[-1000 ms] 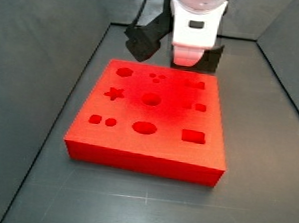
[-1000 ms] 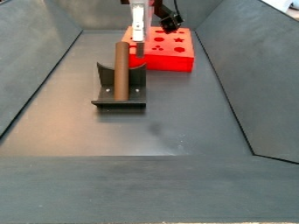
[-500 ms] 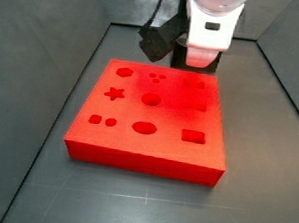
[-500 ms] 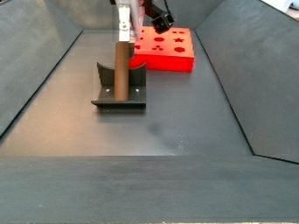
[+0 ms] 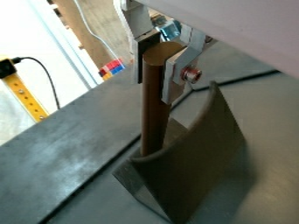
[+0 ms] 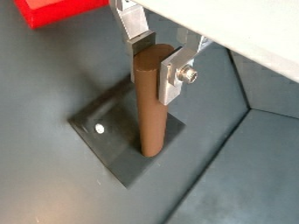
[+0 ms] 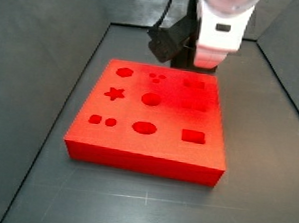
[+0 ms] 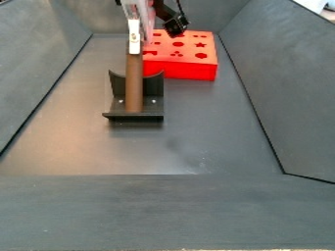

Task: Pick up the oval object. Move up. Place the oval object on the fixture. Regrasp the oval object. Move to above the board. Insert the oval object.
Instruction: Move to above the board.

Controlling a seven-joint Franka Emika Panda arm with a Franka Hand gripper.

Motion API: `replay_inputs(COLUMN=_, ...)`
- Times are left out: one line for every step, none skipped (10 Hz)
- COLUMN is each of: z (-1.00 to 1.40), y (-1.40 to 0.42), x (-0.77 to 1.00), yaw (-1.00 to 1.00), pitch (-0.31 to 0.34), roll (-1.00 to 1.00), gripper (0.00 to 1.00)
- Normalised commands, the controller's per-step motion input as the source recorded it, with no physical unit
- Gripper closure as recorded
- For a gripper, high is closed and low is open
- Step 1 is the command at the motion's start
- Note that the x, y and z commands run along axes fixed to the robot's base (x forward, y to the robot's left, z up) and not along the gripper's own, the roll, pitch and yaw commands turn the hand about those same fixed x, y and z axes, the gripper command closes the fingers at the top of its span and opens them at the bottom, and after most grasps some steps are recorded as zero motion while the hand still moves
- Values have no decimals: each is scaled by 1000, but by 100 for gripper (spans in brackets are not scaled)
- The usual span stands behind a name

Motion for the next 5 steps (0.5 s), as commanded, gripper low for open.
replay_inputs(z=1000, y=319, x=47, yaw=244, pitch=-220, roll=111, gripper=100)
replay_inputs(z=1000, y=302, x=41, yaw=189, pitch=-227, roll=81, gripper=100)
replay_inputs(z=1000, y=279, x=30, yaw=82, pitch=-231, roll=37, gripper=100)
replay_inputs(z=1000, y=274, x=25, yaw=37, pitch=-226, roll=15, gripper=100)
replay_inputs(z=1000, y=258, x=14, yaw=-50, pitch=-205, roll=-22, gripper=100)
